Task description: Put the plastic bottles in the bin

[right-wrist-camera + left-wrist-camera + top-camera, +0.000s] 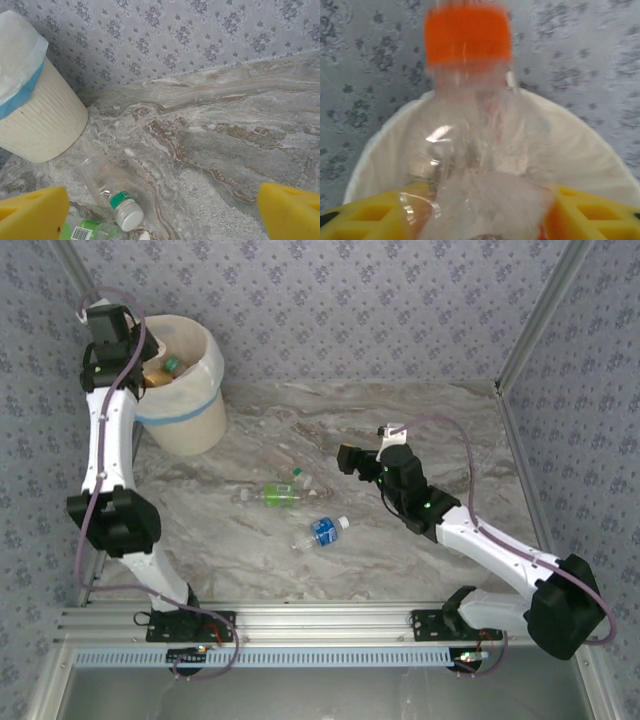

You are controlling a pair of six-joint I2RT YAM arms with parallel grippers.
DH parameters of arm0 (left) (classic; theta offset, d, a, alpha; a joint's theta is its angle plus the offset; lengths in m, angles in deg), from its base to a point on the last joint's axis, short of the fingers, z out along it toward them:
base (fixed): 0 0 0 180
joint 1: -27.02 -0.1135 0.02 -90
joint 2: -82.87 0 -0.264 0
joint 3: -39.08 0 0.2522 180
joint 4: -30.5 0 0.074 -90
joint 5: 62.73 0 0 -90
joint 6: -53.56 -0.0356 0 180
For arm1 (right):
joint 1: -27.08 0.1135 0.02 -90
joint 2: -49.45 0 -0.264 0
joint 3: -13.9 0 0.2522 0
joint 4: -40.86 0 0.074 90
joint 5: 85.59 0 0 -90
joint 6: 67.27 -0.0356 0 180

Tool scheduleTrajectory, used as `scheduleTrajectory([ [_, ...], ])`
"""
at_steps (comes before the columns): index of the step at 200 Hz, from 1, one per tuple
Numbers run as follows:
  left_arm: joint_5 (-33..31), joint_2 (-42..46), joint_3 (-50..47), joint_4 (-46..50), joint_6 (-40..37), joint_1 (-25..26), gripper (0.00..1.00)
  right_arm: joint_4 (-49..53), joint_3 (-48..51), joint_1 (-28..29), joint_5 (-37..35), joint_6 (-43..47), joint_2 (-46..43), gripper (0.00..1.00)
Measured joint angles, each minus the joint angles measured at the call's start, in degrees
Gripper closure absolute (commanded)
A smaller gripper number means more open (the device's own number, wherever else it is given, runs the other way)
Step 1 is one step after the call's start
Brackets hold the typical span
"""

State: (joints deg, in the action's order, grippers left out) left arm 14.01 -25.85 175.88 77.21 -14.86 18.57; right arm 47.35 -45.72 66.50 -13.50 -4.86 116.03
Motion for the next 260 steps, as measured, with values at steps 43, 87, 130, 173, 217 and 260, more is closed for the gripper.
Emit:
scheduleTrajectory([
  [43, -3.37, -17.68, 31.65, 16.61, -0.61, -2.25, 0.08, 1.42, 1.64, 0.11, -1.40, -0.02, -2.34, 0.02],
  [87, -1.53, -19.12, 41.11, 26.60, -1.22, -2.32, 0.01, 2.34, 3.10, 0.26, -2.75, -0.04, -4.04, 0.01],
  [130, 4.39, -11.98, 30.01, 27.26, -1.22, -1.66, 0.00, 2.78, 3.10, 0.26, -2.89, -0.02, -4.11, 0.01],
  [173, 7.13, -2.38, 15.72, 23.06, -2.73, 2.86, 0.01, 4.72, 3.26, 0.26, -2.89, -0.02, -4.15, 0.01],
  [217, 10.93, 9.60, -2.75, 13.60, -4.68, 8.96, 0.01, 7.43, 3.58, 0.26, -2.91, -0.07, -4.24, 0.01],
  [260, 13.09, 19.45, -20.39, 5.31, -5.01, 15.34, 0.01, 11.08, 3.63, 0.26, -2.91, -0.50, -4.37, 0.00],
])
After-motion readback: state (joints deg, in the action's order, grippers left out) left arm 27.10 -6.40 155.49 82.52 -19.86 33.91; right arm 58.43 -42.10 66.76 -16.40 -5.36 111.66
